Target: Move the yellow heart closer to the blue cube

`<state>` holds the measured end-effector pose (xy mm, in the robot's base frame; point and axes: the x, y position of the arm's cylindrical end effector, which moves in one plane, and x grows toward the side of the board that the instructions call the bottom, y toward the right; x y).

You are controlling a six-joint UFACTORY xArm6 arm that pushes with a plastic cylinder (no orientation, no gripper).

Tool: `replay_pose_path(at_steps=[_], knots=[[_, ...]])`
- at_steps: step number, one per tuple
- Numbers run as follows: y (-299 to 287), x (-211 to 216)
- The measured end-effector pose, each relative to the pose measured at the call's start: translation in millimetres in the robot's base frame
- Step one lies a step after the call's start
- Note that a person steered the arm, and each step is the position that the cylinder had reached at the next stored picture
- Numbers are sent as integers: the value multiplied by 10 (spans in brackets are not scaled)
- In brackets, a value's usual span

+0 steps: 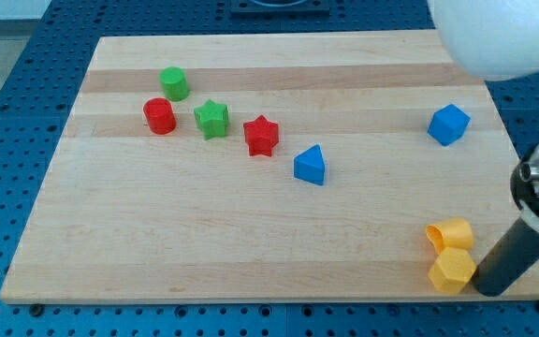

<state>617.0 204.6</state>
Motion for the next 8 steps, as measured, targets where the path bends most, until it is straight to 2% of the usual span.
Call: replay_pose_path(at_steps=[1,2,3,4,5,6,8], knots=[[1,-222],[-69,-755],[-177,-813],[-211,-495],[-757,-818],[-728,-1277],[-787,-998]])
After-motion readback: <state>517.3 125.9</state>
